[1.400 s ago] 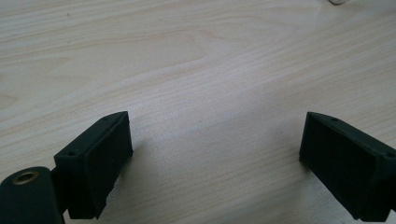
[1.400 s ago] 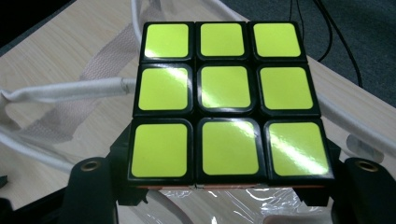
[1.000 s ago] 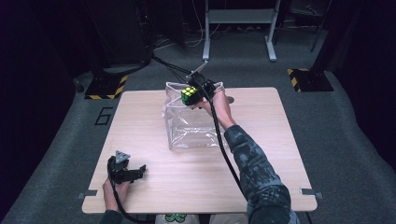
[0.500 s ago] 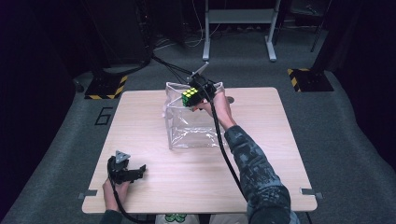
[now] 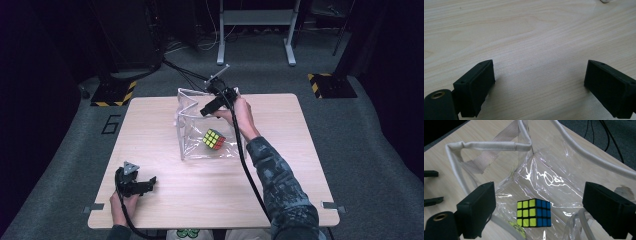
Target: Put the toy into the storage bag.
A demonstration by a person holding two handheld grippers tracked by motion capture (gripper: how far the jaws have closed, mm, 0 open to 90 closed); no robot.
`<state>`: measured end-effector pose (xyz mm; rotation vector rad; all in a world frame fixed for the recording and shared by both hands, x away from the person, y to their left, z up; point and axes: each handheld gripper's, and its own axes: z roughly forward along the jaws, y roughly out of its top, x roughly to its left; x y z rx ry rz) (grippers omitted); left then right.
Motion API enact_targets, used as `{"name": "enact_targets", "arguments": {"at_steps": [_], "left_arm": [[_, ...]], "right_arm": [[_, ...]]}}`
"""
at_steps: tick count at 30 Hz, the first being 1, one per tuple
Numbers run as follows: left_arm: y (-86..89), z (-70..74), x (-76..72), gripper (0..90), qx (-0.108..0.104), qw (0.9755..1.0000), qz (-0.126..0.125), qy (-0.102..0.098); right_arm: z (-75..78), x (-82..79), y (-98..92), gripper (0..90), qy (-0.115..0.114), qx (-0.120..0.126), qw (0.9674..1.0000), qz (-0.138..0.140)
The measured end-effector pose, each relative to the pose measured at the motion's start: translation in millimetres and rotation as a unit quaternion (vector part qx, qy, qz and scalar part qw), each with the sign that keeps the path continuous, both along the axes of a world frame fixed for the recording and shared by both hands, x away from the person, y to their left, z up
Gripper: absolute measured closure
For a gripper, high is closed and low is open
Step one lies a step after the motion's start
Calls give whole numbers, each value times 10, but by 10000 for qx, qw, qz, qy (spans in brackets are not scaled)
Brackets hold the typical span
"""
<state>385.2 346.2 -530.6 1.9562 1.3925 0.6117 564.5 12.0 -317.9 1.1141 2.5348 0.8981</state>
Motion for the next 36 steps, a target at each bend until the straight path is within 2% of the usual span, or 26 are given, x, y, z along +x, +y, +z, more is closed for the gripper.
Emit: {"name": "enact_targets", "arguments": {"at_steps": [6, 9, 12, 17, 22, 23, 28, 36], "left_arm": [[2, 1, 1, 91, 16, 10000, -10, 5], [4, 3, 2, 91, 32, 10000, -27, 5], [4, 2, 2, 91, 45, 10000, -26, -6], [4, 2, 2, 91, 45, 10000, -24, -5], [4, 2, 2, 91, 46, 10000, -22, -5], [4, 2, 2, 91, 46, 10000, -23, -4], [4, 2, 2, 91, 48, 10000, -24, -2], [4, 3, 3, 91, 57, 10000, -21, -11]], "right_arm": [[74, -189, -152, 41, -171, -60, 9998, 83], [80, -301, -246, 25, -212, -69, 9997, 28], [75, -392, -371, 17, -457, -98, 9989, 93], [59, -600, -590, 10, -626, -76, 9980, -50], [-19, -808, -823, 4, -737, 27, 9969, -255], [-44, -845, -871, 4, -795, 39, 9964, -280], [-230, -1004, -1067, 3, -680, 85, 9966, -464], [-699, -1149, -1285, 14, -474, 114, 9968, -641]]}}
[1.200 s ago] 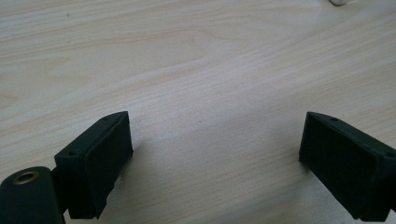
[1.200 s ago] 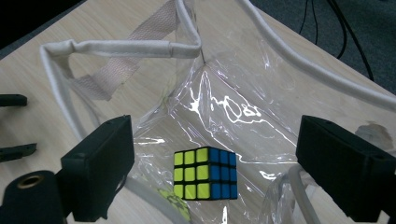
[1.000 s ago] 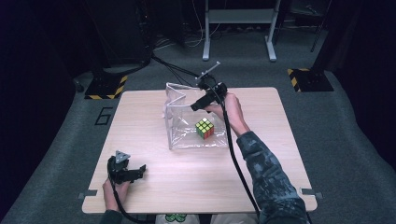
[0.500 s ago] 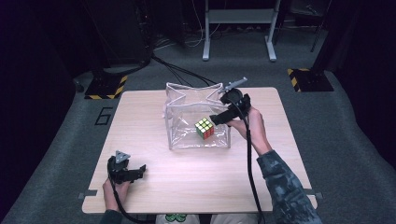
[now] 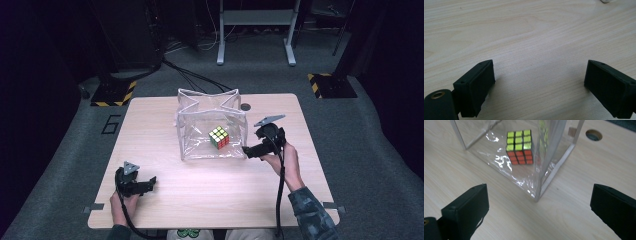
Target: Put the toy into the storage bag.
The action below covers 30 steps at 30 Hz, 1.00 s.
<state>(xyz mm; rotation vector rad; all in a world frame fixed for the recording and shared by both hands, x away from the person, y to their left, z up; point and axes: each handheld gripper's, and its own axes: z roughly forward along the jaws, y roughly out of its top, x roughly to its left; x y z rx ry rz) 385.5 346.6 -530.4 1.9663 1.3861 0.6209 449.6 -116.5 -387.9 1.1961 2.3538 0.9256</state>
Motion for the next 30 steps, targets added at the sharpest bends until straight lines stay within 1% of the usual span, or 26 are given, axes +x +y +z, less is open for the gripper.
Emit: {"name": "enact_targets", "arguments": {"at_steps": [2, 3, 5, 7, 8, 11, 12, 17, 22, 27, 30], "left_arm": [[0, 0, -1, 91, -4, 10000, 1, 8], [-1, 0, -1, 91, -7, 10000, 2, 6], [-1, -1, -1, 92, -12, 10000, 1, 6], [1, 1, 0, 91, -14, 10000, -1, 10], [0, 0, 1, 92, -11, 10000, -1, 2], [0, -1, 0, 91, -8, 10000, 0, -3], [-1, -1, 0, 91, -11, 10000, 7, -2], [3, 3, 0, 91, -7, 10000, -16, 24], [2, 3, 0, 92, -9, 10000, -7, 24], [3, 3, 0, 91, -6, 10000, -14, 25], [3, 3, 0, 91, -6, 10000, -14, 24]], "right_arm": [[-123, -37, -42, 17, 74, 9, 10000, -46], [-185, -60, -63, 20, 98, 52, 9999, -74], [-316, -101, -105, 21, 145, 0, 9998, -122], [-409, -120, -144, 23, 183, -9, 9998, -106], [-465, -142, -165, 24, 233, -3, 9996, -166], [-586, -172, -210, 26, 274, -23, 9994, -227], [-632, -187, -232, 27, 330, -4, 9991, -248], [-789, -242, -300, 31, 381, -22, 9988, -306], [-912, -304, -359, 35, 425, -32, 9984, -381], [-1059, -380, -422, 36, 490, 5, 9976, -479], [-1142, -430, -452, 39, 513, -37, 9972, -539]]}}
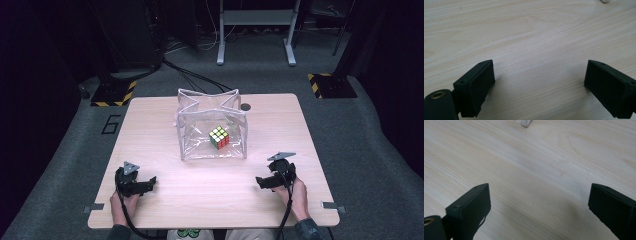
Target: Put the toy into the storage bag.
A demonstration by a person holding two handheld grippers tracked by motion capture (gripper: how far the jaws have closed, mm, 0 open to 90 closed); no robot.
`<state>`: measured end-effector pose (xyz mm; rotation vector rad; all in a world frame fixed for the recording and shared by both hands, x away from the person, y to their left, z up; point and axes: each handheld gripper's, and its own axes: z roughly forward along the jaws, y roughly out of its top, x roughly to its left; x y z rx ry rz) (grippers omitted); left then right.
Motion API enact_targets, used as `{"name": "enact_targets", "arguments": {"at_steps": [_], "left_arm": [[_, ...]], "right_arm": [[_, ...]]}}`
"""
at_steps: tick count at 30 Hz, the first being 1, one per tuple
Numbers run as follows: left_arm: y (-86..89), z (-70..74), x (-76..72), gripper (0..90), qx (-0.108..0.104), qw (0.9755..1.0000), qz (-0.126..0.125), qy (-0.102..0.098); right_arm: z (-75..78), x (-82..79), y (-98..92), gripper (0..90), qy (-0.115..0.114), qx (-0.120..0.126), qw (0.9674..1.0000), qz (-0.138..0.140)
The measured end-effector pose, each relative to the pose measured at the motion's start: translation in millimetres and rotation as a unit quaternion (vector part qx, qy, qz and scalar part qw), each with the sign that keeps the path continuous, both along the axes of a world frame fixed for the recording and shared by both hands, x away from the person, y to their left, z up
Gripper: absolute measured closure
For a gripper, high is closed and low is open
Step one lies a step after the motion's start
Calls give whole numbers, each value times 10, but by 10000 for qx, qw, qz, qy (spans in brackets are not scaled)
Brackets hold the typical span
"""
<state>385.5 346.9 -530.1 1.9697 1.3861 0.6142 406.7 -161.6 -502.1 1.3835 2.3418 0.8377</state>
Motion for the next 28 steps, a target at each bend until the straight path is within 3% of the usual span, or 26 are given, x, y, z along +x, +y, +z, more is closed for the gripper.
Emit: {"name": "enact_targets", "arguments": {"at_steps": [6, 12, 20, 28], "left_arm": [[-2, -3, 0, 91, -11, 10000, 14, -18], [-7, -7, 1, 91, -48, 10000, 37, -40], [-6, -8, 2, 91, -52, 10000, 40, -37], [-12, -10, 0, 91, -96, 9999, 74, -32]], "right_arm": [[-138, -88, -80, 36, 19, 20, 9999, -123], [-197, -173, -118, 23, -310, -77, 9993, -183], [-276, -252, -157, 0, -676, 110, 9974, -231], [-282, -264, -164, 0, -709, 112, 9971, -241]]}}
